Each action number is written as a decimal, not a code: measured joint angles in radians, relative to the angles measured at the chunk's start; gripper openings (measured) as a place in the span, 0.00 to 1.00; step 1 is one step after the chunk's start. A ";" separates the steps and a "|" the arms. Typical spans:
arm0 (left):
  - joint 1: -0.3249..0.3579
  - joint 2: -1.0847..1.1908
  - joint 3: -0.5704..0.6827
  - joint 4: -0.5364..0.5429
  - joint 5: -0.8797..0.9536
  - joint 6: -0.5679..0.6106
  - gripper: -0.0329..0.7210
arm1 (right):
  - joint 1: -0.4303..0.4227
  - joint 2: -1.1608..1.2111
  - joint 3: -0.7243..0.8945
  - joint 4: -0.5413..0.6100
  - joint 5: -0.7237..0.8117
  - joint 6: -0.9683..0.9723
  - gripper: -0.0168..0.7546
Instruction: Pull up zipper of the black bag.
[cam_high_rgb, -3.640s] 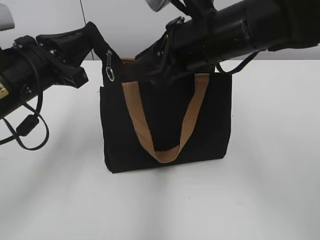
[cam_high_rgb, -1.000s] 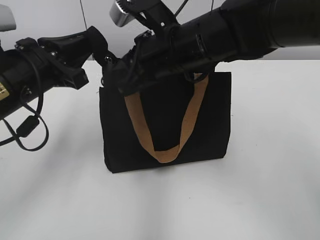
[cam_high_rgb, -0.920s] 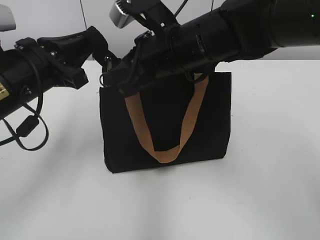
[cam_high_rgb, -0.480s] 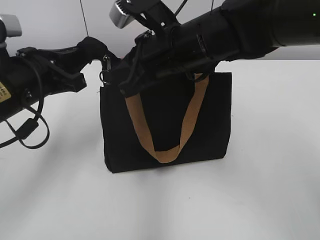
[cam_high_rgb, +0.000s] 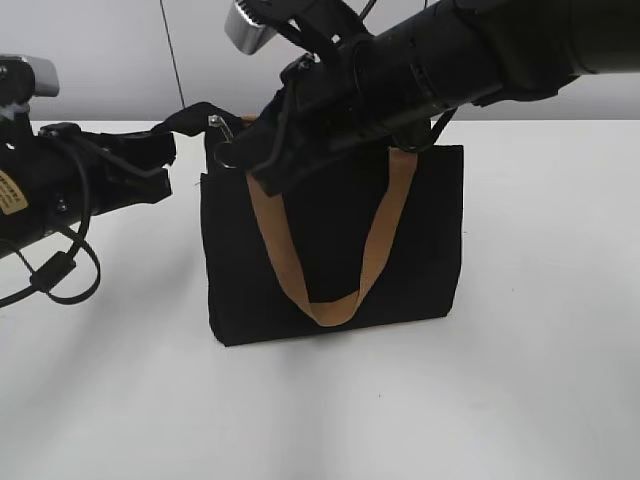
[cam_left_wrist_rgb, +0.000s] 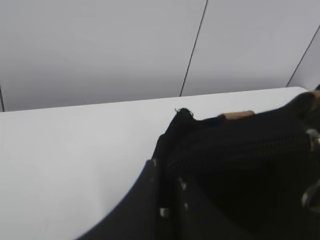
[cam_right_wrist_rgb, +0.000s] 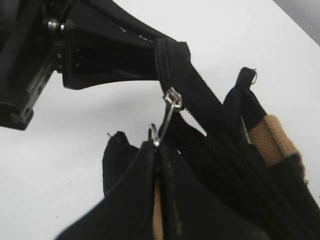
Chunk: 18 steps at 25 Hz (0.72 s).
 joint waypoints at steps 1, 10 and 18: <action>0.000 0.000 0.000 0.000 0.007 0.000 0.07 | -0.002 0.000 0.000 -0.015 0.000 0.009 0.02; 0.000 -0.001 -0.001 0.000 0.053 0.000 0.07 | -0.098 -0.016 0.000 -0.035 0.060 0.100 0.02; -0.004 -0.001 -0.002 0.012 0.058 0.002 0.07 | -0.183 -0.018 0.000 -0.026 0.191 0.169 0.02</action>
